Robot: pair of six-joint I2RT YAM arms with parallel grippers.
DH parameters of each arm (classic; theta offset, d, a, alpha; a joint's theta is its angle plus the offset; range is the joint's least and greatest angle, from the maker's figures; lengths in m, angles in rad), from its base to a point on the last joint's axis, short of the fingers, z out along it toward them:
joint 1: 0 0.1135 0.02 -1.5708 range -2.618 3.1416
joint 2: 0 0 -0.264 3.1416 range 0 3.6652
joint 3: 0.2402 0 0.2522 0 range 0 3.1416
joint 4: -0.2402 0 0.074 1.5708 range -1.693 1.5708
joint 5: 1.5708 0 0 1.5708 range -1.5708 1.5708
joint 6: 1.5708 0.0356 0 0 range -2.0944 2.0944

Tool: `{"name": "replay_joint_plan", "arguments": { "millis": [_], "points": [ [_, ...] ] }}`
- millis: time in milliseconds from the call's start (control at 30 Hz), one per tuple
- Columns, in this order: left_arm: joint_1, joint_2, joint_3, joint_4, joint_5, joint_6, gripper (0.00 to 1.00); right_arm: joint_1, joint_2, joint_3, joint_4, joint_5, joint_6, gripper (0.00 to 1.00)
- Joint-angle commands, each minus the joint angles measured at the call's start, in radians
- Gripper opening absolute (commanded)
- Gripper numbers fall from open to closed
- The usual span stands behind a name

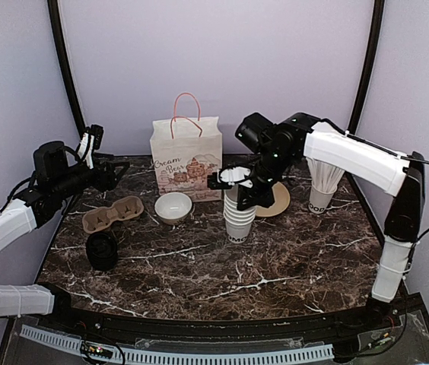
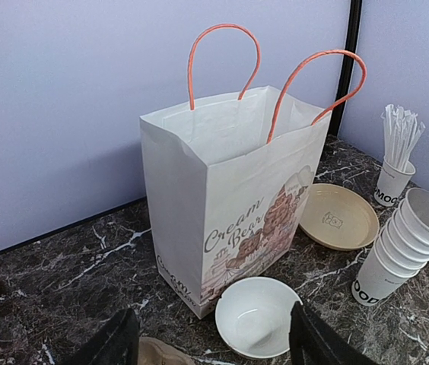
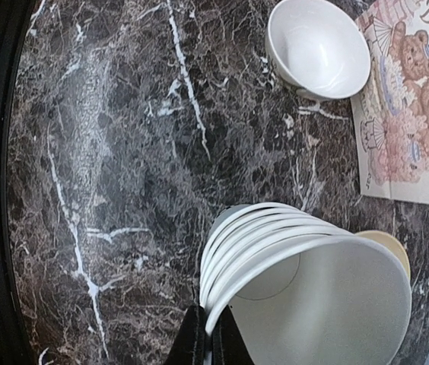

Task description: Pack the takeout coffee

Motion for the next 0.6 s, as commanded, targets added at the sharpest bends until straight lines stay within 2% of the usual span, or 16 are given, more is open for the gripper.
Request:
{"name": "replay_joint_plan", "arguments": {
  "millis": [0,300,567],
  "points": [
    [-0.003,0.007,-0.001,0.021,0.008,0.006,0.7,-0.032,-0.155,-0.094,-0.016,0.068,-0.026,0.0],
    [-0.003,0.021,0.003,0.011,-0.021,0.02,0.7,-0.257,-0.393,-0.323,-0.066,0.022,-0.069,0.0],
    [-0.003,0.02,0.006,0.008,-0.016,0.017,0.7,-0.536,-0.503,-0.406,-0.13,-0.003,-0.113,0.0]
  ]
}}
